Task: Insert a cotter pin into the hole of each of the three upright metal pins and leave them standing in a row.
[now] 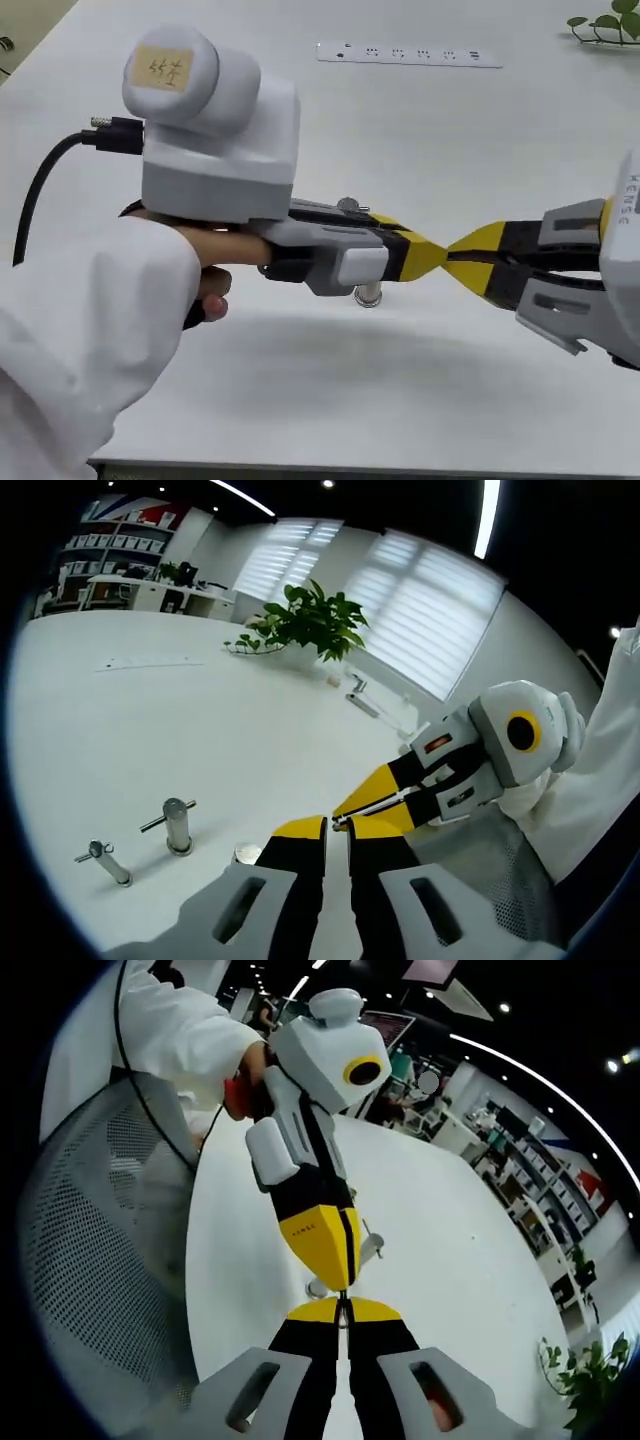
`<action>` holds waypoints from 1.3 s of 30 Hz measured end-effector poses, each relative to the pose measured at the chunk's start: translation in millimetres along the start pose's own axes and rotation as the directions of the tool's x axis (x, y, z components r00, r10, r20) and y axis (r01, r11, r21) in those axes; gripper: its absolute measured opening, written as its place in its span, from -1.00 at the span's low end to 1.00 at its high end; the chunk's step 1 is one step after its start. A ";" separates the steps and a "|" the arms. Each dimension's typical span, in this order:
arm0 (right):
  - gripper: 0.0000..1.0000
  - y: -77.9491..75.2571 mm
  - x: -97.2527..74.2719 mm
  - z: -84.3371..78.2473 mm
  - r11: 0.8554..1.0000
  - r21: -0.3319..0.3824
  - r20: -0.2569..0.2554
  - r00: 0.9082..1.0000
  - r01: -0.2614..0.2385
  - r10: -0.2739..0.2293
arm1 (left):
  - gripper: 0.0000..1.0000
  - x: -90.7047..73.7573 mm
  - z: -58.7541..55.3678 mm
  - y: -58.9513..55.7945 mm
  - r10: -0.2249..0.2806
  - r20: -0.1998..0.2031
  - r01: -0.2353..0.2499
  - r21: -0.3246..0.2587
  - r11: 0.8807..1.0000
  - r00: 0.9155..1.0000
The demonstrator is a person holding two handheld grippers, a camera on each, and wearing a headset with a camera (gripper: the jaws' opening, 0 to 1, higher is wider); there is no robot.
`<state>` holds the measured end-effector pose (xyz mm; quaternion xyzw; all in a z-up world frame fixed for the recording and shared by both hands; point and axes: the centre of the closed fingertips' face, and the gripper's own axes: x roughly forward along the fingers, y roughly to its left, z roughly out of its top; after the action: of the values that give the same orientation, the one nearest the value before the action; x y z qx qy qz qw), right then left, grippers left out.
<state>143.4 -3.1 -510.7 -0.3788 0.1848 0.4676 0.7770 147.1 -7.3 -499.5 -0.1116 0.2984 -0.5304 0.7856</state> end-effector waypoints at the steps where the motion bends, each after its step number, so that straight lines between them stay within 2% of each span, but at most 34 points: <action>1: -1.00 -0.1 -0.2 0.1 1.000 -0.001 0.001 1.000 0.002 -0.002 | -0.94 0.3 -0.6 -0.5 -0.003 -0.003 0.003 0.001 1.000 1.000; 16: -1.00 0.2 0.3 2.1 1.000 -0.005 -0.001 1.000 0.000 0.000 | -1.00 0.7 -1.8 2.4 -0.006 -0.005 0.005 -0.015 1.000 1.000; 26: -1.00 3.9 1.2 2.9 1.000 -0.006 -0.005 1.000 -0.012 0.012 | -1.00 -1.2 -5.8 2.2 -0.024 -0.033 0.023 -0.031 0.999 0.999; 30: -1.00 3.9 1.8 4.5 1.000 -0.009 -0.002 1.000 -0.010 0.010 | -1.00 -3.0 -5.3 2.9 -0.027 -0.032 0.026 -0.050 0.998 0.999; 34: -1.00 4.2 2.1 4.9 1.000 -0.003 0.001 1.000 -0.017 0.017 | -1.00 -4.0 -5.6 3.4 -0.024 -0.032 0.021 -0.075 0.997 0.999; 39: -1.00 5.6 2.6 5.4 0.999 0.020 0.002 0.999 -0.032 0.032 | -1.00 -4.7 -5.9 2.0 -0.024 -0.034 0.022 -0.064 0.998 0.999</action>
<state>139.5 4.1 -511.2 -0.3676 0.1952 0.4785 0.7732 143.9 -1.4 -503.5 -0.1306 0.3277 -0.5315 0.7701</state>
